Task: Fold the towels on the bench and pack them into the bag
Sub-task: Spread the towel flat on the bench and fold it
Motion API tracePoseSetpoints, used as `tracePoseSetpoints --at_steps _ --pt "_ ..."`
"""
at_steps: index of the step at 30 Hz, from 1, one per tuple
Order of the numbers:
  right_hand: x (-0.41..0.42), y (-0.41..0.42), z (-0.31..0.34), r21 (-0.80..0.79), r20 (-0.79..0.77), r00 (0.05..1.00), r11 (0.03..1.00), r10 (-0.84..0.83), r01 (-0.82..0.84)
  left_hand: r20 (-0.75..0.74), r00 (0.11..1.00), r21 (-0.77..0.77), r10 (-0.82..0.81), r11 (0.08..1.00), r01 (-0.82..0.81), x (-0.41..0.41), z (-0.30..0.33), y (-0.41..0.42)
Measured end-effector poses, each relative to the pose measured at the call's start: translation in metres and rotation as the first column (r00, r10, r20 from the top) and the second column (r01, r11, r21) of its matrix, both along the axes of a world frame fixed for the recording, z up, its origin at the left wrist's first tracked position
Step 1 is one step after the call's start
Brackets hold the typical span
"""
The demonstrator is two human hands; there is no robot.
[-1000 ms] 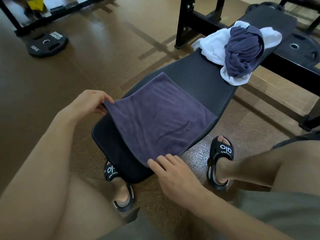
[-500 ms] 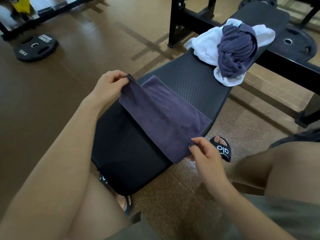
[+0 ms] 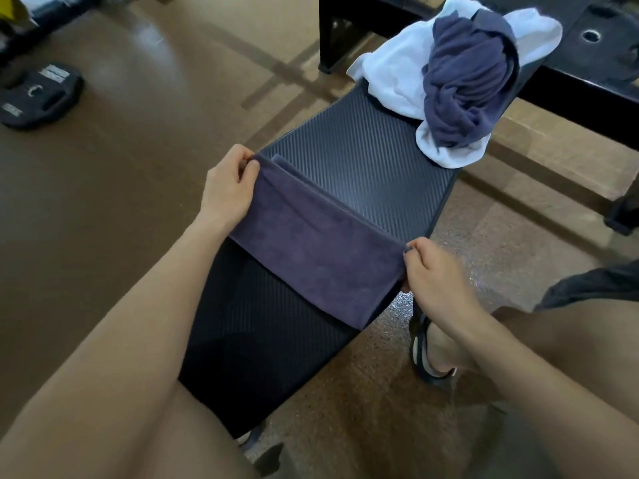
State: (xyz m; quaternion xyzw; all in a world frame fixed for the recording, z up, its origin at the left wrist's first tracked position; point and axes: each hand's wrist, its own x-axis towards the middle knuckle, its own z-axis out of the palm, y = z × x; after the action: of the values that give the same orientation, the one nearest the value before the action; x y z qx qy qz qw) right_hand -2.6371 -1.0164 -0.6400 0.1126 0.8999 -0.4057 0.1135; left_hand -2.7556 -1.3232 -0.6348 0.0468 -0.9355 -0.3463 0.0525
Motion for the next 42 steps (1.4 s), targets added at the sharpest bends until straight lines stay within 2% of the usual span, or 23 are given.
tracePoseSetpoints --at_steps 10,15,22,28,32,42 --pt "-0.002 -0.001 0.0 0.066 -0.009 1.0 0.998 0.016 -0.016 -0.008 0.993 -0.222 0.121 0.968 -0.12 -0.005 -0.018 0.018" --pt "-0.001 -0.004 0.004 0.204 -0.048 0.997 0.977 0.068 -0.057 0.002 0.993 -0.244 0.119 0.963 -0.115 -0.009 -0.017 0.017" --pt "0.002 -0.008 0.003 0.201 -0.048 0.998 0.979 0.049 -0.038 -0.034 0.994 -0.357 0.101 0.928 -0.107 -0.008 -0.014 0.025" --pt "-0.003 -0.01 0.006 0.215 -0.029 1.0 0.977 -0.004 0.01 -0.033 0.995 -0.408 0.095 0.907 -0.1 -0.011 -0.017 0.026" --pt "0.0 -0.014 0.007 0.249 -0.069 0.997 0.968 -0.024 0.041 -0.051 0.995 -0.422 0.091 0.901 -0.104 -0.013 -0.019 0.027" --pt "-0.003 -0.021 0.006 0.4 -0.163 0.985 0.917 0.056 0.014 -0.086 0.992 -0.465 0.087 0.877 -0.117 -0.017 -0.025 0.027"
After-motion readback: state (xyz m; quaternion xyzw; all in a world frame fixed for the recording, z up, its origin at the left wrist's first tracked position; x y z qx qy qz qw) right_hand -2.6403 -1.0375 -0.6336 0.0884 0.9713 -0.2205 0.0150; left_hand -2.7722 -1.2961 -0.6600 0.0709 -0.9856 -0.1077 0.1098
